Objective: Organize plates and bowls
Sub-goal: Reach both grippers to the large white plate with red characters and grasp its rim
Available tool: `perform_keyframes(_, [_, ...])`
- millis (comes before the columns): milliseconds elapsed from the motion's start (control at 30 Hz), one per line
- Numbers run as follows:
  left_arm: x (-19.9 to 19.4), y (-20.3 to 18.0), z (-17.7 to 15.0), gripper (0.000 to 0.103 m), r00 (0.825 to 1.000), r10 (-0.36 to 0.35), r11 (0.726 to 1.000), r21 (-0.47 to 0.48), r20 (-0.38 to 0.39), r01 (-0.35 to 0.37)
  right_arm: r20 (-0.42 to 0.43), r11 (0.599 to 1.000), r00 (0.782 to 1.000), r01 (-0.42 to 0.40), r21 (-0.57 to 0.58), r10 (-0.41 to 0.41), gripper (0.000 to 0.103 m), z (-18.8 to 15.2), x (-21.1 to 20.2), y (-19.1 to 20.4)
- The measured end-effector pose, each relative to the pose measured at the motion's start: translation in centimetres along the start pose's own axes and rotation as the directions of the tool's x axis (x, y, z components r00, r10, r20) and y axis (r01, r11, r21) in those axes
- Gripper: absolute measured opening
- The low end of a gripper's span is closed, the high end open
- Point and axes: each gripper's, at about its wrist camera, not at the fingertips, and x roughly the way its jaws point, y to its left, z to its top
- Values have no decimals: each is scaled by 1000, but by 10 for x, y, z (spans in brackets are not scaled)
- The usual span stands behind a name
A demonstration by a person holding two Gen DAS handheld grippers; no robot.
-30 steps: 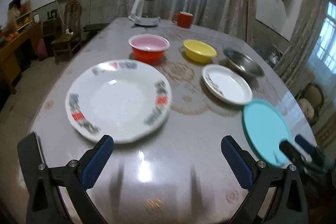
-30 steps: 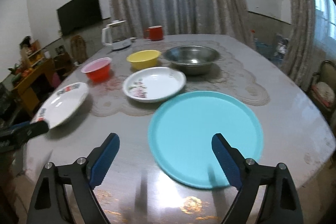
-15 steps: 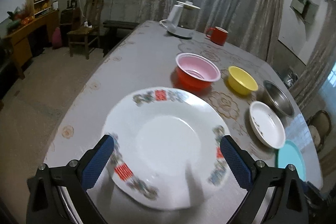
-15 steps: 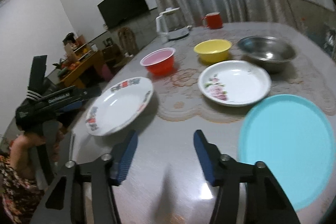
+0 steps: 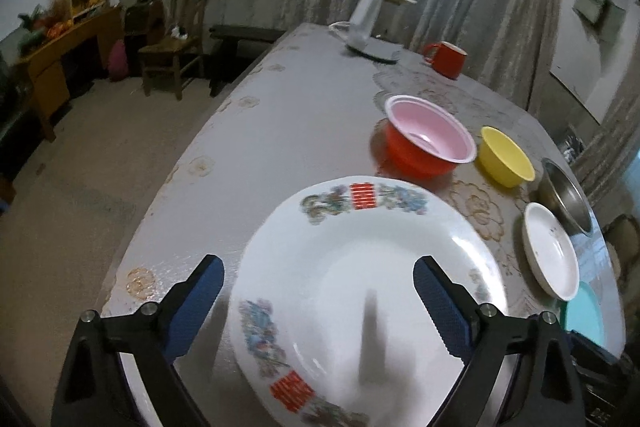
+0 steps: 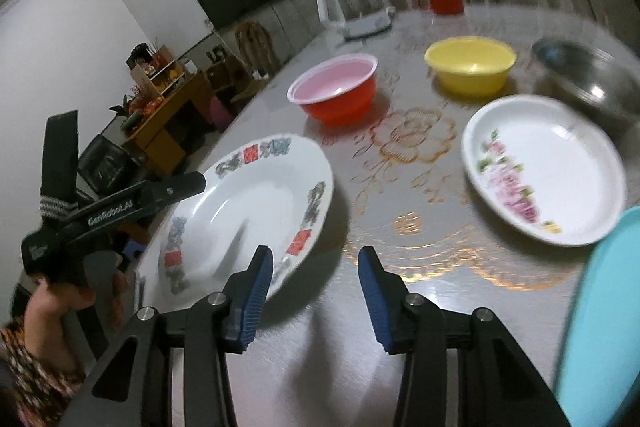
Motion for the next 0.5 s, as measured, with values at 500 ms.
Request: perform_keyframes(500, [36, 14, -8, 54, 991, -11, 1000, 25, -135, 14, -96, 997, 993, -63, 39, 66, 22, 9, 53, 0])
